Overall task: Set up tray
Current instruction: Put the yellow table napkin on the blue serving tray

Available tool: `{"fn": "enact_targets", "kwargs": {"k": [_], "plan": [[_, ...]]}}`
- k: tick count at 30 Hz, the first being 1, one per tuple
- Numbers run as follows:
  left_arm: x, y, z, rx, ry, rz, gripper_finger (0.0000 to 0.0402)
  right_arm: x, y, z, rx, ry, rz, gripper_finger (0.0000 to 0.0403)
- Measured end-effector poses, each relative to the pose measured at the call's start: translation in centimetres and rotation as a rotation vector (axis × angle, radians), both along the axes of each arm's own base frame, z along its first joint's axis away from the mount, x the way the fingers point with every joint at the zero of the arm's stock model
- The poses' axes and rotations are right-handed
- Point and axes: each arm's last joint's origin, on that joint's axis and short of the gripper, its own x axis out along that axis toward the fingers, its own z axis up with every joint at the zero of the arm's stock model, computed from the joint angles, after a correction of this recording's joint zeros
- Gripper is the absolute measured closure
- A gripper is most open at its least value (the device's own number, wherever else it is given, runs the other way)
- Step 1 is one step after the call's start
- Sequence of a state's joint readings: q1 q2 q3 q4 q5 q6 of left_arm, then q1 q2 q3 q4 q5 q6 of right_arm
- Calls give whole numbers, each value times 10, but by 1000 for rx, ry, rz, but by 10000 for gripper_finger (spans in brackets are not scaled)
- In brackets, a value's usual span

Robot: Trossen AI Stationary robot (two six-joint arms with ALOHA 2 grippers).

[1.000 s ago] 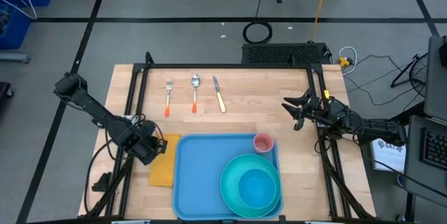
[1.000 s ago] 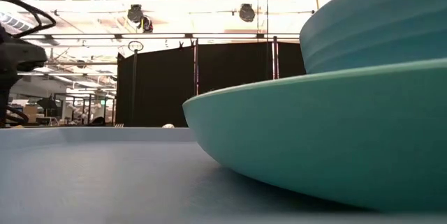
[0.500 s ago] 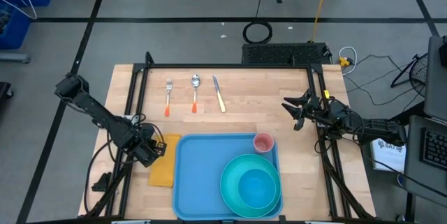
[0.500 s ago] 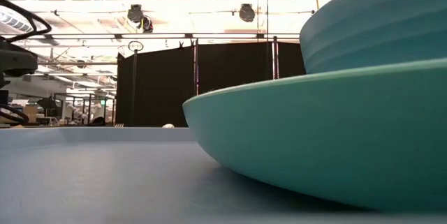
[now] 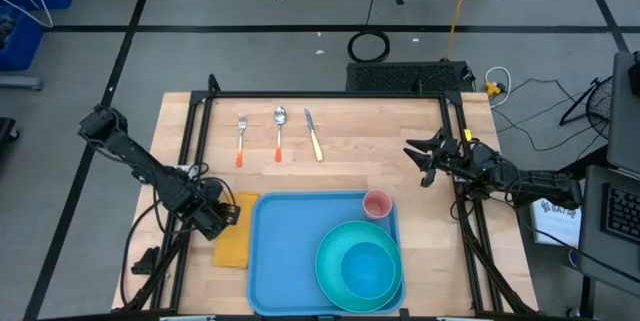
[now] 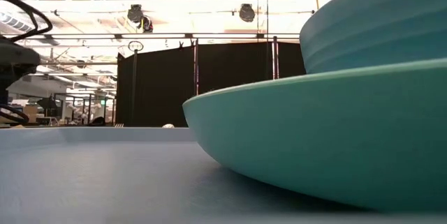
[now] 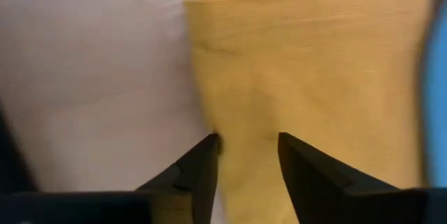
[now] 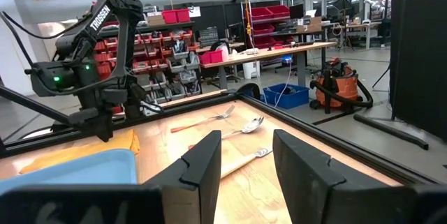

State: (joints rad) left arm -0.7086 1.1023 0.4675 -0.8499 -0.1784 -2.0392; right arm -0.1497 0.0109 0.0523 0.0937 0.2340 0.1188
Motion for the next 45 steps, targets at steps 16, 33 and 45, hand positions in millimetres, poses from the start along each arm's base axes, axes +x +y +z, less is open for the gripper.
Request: {"fn": "enact_targets", "kwargs": {"k": [16, 33, 45], "plan": [[-2, -1, -16, -50, 60, 10, 238, 0, 0, 0, 0, 0, 0, 280], [-2, -2, -7, -43, 124, 34, 238, 0, 0, 0, 0, -3, 0, 280], [6, -6, -14, 34, 61, 35, 238, 0, 0, 0, 0, 0, 0, 280]]}}
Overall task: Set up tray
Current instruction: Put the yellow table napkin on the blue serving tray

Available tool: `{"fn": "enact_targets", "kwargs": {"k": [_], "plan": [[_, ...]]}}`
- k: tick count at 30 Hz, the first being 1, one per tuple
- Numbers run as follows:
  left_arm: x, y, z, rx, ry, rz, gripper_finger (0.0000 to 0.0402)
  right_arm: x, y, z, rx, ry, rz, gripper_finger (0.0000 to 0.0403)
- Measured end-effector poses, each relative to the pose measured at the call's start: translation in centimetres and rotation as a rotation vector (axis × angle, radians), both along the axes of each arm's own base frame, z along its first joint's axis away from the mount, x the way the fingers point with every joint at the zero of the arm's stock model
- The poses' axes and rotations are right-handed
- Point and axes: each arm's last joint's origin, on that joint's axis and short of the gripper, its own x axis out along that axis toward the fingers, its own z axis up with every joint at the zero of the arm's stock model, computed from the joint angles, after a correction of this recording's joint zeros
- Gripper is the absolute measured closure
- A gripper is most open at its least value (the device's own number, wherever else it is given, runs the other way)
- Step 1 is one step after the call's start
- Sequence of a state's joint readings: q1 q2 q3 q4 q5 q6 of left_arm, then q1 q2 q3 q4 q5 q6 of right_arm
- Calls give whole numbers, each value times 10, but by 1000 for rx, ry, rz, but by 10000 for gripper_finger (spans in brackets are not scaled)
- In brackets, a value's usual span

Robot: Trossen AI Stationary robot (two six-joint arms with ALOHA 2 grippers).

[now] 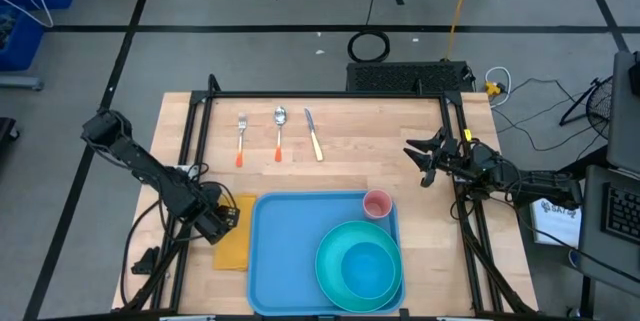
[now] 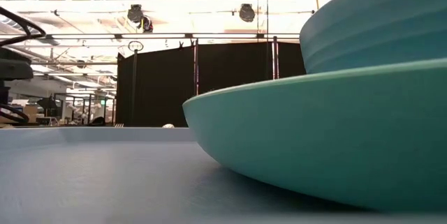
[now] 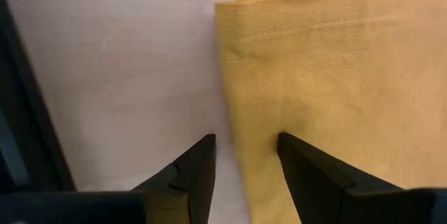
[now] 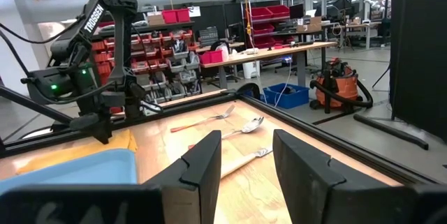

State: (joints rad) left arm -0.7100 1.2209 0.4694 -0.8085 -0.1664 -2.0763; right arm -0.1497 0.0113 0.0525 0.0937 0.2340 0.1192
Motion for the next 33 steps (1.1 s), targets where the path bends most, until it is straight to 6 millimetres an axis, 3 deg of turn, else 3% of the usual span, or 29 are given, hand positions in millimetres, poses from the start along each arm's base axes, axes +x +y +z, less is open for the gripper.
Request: {"fn": "enact_targets", "kwargs": {"k": [15, 21, 25, 29, 33], "plan": [[16, -6, 7, 27, -280, -62, 238, 0, 0, 0, 0, 0, 0, 280], [16, -6, 7, 43, -282, -97, 242, 0, 0, 0, 0, 0, 0, 280], [11, -3, 6, 50, -215, -99, 283, 0, 0, 0, 0, 1, 0, 280], [5, 1, 5, 65, -131, -99, 376, 0, 0, 0, 0, 0, 0, 280], [0, 4, 5, 97, -85, -102, 393, 0, 0, 0, 0, 0, 0, 280]]}}
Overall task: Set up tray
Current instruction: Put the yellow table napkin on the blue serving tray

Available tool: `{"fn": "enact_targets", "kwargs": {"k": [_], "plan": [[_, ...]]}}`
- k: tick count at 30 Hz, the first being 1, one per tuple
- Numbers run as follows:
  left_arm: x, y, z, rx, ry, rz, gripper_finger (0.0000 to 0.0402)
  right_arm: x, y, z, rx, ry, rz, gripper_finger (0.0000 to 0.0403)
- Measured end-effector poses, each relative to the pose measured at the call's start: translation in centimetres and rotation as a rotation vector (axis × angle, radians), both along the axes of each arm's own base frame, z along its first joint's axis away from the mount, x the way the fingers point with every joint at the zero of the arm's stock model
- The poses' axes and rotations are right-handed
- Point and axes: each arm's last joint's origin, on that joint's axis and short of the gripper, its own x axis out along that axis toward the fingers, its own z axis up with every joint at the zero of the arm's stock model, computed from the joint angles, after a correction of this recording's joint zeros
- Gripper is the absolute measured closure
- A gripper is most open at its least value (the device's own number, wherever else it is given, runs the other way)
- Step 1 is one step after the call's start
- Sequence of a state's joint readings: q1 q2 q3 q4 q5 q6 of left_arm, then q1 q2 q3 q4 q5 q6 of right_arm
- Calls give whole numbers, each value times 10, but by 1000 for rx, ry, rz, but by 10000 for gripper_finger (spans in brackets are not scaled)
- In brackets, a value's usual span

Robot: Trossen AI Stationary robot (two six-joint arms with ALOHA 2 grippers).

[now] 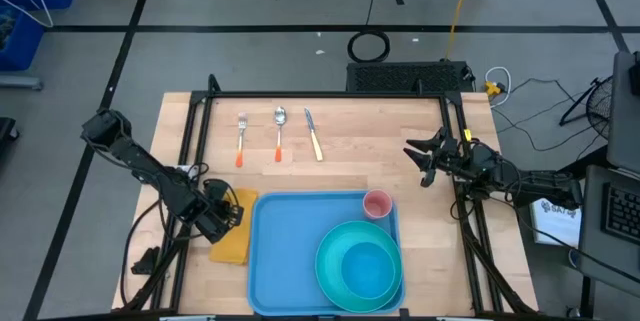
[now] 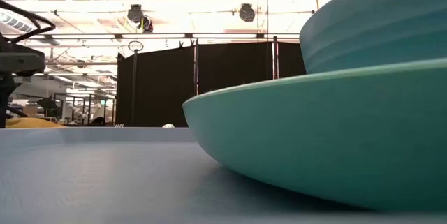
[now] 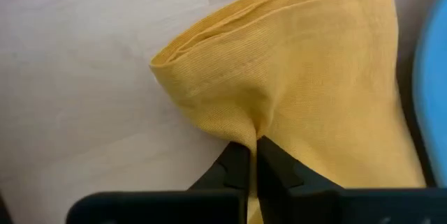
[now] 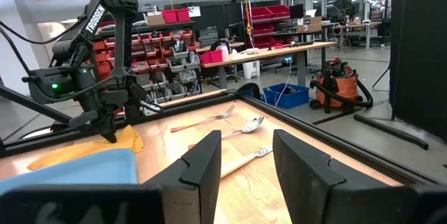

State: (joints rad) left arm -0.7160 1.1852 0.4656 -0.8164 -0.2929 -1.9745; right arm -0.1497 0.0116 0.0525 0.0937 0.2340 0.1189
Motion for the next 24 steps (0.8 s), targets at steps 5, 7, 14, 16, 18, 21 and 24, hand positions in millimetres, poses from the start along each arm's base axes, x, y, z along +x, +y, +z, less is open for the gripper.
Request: {"fn": "enact_targets", "kwargs": {"k": [5, 7, 14, 16, 18, 21, 24], "plan": [[2, -3, 7, 32, -39, -13, 395, 0, 0, 0, 0, 0, 0, 280], [5, -6, 16, 59, -51, -18, 396, 0, 0, 0, 0, 0, 0, 280], [14, -14, 77, 179, -56, -98, 396, 0, 0, 0, 0, 0, 0, 280], [19, -18, 95, 210, -113, -133, 396, 0, 0, 0, 0, 0, 0, 280], [25, -22, 110, 231, -186, -175, 396, 0, 0, 0, 0, 0, 0, 280], [36, -29, 127, 284, -283, -239, 396, 0, 0, 0, 0, 0, 0, 280], [50, -40, 140, 319, -382, -302, 396, 0, 0, 0, 0, 0, 0, 280]]}}
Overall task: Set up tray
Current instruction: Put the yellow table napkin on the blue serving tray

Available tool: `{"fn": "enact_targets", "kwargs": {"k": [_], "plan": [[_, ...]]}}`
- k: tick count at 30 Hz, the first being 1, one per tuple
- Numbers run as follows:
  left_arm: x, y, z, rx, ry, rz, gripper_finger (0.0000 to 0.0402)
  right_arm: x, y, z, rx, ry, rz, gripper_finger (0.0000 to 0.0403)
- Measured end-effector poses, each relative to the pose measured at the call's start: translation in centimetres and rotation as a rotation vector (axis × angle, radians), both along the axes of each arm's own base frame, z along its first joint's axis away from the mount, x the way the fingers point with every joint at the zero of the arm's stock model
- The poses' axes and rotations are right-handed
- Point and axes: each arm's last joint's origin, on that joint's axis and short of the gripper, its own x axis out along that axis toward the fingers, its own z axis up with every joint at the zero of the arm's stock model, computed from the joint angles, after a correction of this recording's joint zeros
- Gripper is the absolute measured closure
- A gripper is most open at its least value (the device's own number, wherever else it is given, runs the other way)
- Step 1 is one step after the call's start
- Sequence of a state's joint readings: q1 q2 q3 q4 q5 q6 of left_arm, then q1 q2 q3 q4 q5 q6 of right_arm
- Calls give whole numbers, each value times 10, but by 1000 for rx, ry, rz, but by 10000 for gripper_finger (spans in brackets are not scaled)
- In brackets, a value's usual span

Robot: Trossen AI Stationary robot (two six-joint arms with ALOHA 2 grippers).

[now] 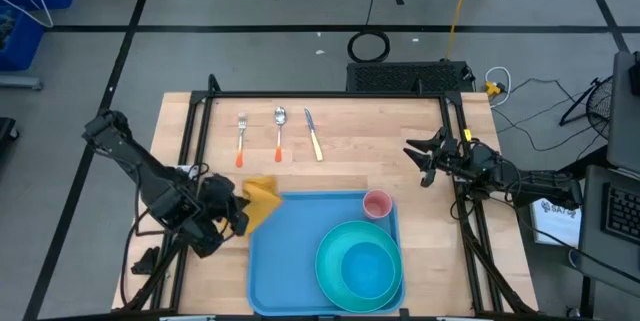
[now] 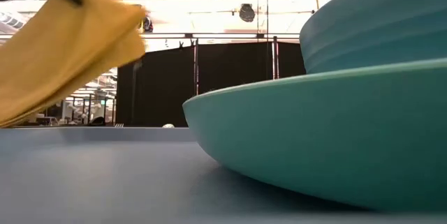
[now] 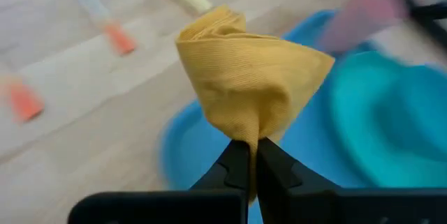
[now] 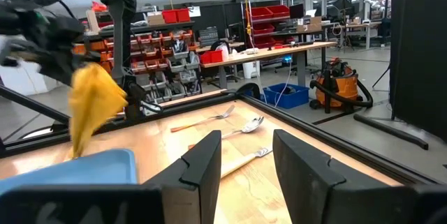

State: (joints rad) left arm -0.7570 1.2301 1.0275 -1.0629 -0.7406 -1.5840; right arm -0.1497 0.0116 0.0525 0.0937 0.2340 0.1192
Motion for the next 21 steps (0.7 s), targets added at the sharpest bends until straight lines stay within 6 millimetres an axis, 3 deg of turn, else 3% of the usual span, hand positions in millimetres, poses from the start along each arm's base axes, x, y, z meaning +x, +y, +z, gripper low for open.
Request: {"fn": "enact_targets", "kwargs": {"k": [6, 9, 13, 21], "plan": [[29, -25, 20, 22, -234, -157, 396, 0, 0, 0, 0, 0, 0, 280], [43, -45, 19, 46, -326, -220, 396, 0, 0, 0, 0, 0, 0, 280], [55, -67, 2, 53, -372, -203, 396, 0, 0, 0, 0, 0, 0, 280], [53, -98, -35, -19, -549, 72, 396, 0, 0, 0, 0, 0, 0, 280]]}}
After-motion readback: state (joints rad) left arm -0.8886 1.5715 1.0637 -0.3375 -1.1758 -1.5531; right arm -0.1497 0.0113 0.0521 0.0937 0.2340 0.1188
